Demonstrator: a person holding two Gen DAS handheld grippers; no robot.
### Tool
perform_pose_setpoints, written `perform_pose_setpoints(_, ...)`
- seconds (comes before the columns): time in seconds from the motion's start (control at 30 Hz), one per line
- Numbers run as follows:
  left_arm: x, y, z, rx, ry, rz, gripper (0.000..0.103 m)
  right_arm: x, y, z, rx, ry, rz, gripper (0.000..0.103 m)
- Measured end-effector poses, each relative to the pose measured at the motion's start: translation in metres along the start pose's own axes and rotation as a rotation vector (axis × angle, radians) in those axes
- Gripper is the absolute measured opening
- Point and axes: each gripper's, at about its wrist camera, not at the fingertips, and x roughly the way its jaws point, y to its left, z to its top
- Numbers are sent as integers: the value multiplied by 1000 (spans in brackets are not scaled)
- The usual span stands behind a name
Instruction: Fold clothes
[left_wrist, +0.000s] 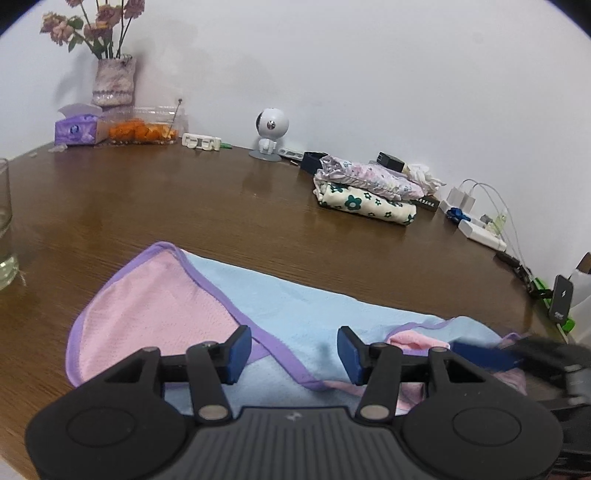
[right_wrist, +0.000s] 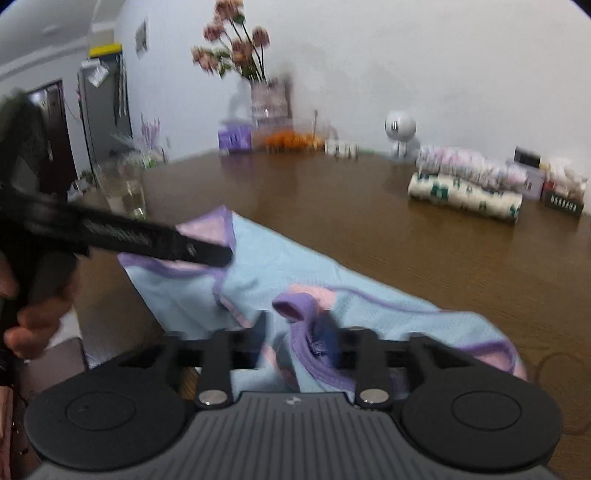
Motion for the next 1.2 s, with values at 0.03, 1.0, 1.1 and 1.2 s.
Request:
perform_pose_setpoints(0.03,0,0,0,2,-3,5,50,-12,0,-1,-16,-34,-2,50)
perform_pose_setpoints(1.0,-28,13,-1,-19,7,125,50,-55,-50,4,96,-97,-161,52)
perform_pose_setpoints(1.1,-40,19,-7,-11,17,239,50,-41,-60,28,4,-25,-179,48)
perform_pose_setpoints(1.2,-47,20,-18,12,-7,389,51,5,-59,67,-86,73,-56,48)
